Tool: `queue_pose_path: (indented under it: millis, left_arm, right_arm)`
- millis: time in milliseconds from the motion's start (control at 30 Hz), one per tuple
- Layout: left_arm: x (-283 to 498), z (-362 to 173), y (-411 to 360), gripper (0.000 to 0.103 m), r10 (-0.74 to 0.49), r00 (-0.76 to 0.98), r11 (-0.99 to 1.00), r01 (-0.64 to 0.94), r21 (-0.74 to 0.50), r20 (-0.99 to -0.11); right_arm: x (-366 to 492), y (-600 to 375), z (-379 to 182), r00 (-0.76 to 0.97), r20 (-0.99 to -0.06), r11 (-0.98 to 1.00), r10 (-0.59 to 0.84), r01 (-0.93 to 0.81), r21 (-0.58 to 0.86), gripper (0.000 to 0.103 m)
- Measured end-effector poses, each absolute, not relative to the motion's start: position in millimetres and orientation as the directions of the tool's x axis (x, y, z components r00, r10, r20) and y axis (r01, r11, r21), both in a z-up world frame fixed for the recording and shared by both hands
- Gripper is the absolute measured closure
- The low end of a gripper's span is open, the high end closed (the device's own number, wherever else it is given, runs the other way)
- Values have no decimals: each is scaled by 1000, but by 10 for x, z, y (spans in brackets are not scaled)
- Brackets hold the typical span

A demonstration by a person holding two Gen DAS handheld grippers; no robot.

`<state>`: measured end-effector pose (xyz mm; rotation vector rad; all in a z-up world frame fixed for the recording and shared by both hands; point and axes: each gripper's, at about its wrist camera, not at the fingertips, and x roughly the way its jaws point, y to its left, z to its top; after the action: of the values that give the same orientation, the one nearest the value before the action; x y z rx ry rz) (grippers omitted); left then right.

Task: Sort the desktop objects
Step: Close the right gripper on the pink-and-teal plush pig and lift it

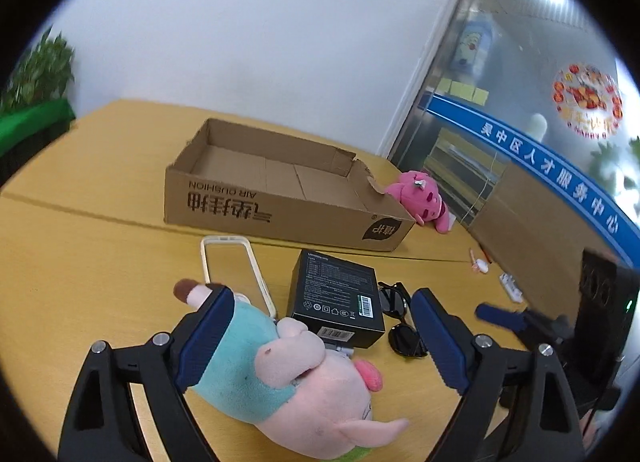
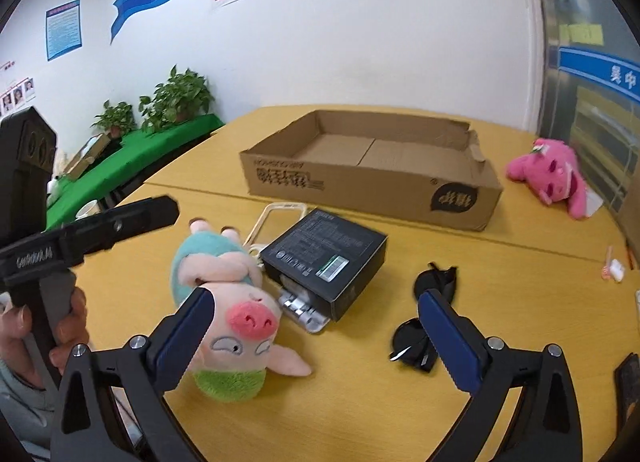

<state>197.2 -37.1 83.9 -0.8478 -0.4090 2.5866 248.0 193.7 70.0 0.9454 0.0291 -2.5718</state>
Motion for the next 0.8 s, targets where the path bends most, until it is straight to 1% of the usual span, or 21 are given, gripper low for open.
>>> queue_pose_path:
  millis: [100,167,233,300,367,400,467,500,567,633,667,733,800]
  left_arm:
    - [1873,658,-513,13,509,-675,-835,-237,-497,-534]
    - [1806,486,-664,13,538,-630,-804,-185,-565,-560]
    - [1792,329,-827,14,555,-608,-775,-128,-619,-568]
    - [1827,233,-956,14,577,-613,-739,-113,-664,-539]
    - [1860,193,-1037,14,612,-613,-701,-127,-702,-500]
    - [1858,169,-1044,14,616,-613,-694,-126,-709,-495]
    - [1870,119,-1125,14,601,-611,-699,-91,-709,-515]
    - [1857,84,-1162,14,599,-603,-701,-76,-710,-527]
    - [1826,-32,-1209,14,605,-584,-687,-39,-726,-541]
    - [1770,-144,-1159,14,643,-542,-657,-28,-754,-540]
    - [1747,-206,-1151,14,681,-518,-620,-31,-784,-518]
    - [1723,-269,-1098,14,717,-495,-584,-41,-810,-492]
    - [1701,-259,-1052,14,723,-496,-583,-63,-810,-481]
  right_arm:
    - [2431,1785,512,-580,-653,-851,-487,484,204,0]
    - [2418,1626,395,-539,-676,-828,-503,525,198,0]
    - [2378,1462,240,-505,-711,-822,-490,538,184,0]
    - [2301,1350,71,-440,-740,-808,-508,541,233,0]
    - [2257,1195,-106,-337,-748,-756,-572,571,320,6]
    - [2297,1033,-177,-316,-769,-741,-556,607,287,5]
    - [2390,856,-179,-343,-783,-729,-519,657,195,5]
    - [2418,809,-162,-348,-775,-717,-528,671,188,5]
    - [2388,841,-162,-354,-763,-727,-541,652,213,6]
    - [2301,934,-225,-368,-776,-767,-513,602,222,7]
    - [2253,987,-270,-363,-784,-782,-504,576,237,6]
    - [2196,1053,-322,-325,-772,-775,-546,546,318,7]
    - [2197,1015,-331,-320,-766,-767,-557,552,327,14]
